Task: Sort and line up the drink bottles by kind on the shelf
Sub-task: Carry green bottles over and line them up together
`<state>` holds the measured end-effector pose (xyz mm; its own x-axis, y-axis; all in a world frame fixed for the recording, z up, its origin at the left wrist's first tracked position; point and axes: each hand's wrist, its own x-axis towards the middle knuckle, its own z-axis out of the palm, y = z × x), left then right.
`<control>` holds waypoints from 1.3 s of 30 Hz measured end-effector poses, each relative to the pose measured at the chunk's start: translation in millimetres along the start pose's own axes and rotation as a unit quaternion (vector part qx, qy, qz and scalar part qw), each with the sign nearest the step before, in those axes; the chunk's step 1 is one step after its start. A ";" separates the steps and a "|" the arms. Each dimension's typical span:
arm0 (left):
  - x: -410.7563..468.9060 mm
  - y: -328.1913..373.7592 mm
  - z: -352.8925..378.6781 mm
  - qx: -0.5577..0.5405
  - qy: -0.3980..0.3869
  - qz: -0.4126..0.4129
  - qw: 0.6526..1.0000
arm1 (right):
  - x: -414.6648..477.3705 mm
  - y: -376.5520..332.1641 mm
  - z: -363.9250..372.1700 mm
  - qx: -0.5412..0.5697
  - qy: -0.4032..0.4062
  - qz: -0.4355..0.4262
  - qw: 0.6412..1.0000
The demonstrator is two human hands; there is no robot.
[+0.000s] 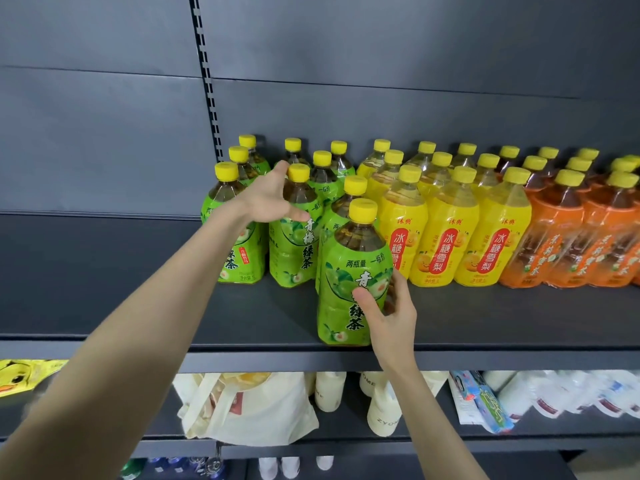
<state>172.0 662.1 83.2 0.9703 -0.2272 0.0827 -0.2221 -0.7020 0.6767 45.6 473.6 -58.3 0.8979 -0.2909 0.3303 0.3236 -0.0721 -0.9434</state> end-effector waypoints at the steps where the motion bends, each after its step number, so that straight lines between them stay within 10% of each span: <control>1: 1.8 -0.4 -2.5 -0.005 -0.015 -0.002 1.000 | 0.0 -0.8 0.7 0.001 0.000 0.000 1.000; 39: 104.5 70.2 4.6 0.150 -0.041 0.076 0.985 | 5.7 5.9 1.5 -0.026 0.020 -0.007 0.999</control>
<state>257.4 585.9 136.0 0.9154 -0.3903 0.0986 -0.3945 -0.8207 0.4132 53.0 473.0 -62.0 0.8804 -0.3280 0.3425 0.3187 -0.1256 -0.9395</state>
